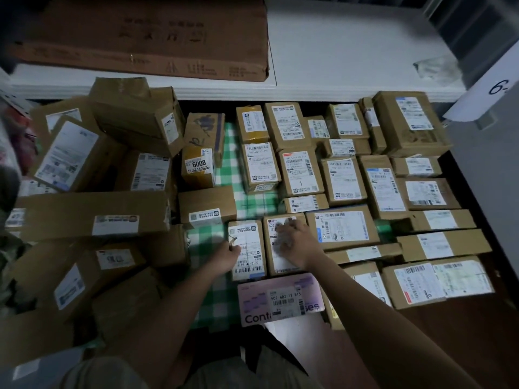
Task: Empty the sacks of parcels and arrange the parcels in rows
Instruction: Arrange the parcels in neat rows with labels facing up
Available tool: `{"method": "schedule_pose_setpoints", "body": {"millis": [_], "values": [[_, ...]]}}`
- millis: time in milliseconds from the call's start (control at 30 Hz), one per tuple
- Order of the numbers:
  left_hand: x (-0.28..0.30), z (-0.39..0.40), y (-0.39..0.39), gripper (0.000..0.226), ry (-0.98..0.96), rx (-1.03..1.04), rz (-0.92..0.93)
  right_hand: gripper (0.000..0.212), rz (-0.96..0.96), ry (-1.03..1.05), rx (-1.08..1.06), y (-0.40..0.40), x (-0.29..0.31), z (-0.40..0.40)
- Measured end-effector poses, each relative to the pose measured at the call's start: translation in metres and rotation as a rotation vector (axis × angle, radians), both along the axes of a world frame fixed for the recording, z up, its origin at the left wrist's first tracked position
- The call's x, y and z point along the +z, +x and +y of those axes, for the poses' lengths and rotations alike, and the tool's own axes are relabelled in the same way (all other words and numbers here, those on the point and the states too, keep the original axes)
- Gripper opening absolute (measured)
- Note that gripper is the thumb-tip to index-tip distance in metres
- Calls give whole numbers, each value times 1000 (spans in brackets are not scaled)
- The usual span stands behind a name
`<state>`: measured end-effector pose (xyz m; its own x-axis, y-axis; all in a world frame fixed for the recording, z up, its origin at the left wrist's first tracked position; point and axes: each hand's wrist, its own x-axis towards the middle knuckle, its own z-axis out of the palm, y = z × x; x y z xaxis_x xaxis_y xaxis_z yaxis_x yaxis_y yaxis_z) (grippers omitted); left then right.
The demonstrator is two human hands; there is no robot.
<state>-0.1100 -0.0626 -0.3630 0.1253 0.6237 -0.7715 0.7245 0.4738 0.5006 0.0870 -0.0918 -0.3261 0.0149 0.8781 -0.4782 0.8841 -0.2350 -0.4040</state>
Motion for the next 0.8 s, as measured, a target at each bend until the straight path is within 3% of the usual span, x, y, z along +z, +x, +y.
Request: {"method": "schedule_pose_setpoints", "body": {"millis": [267,433,600,700,800], "values": [[9,3,-20,25,-10,-171,29,47,-176,-49,67,-12,6,14],[47,10,-36,25,118,-123,4,46,-235,114,242,-40,14,46],[81,16,-60,24,239,-63,-75,77,-178,186,453,-80,13,92],[89,18,-67,25,255,1,-125,99,-205,103,511,-93,1,118],[88,19,-74,31,250,64,-130,107,-242,45,545,-97,-13,136]]}}
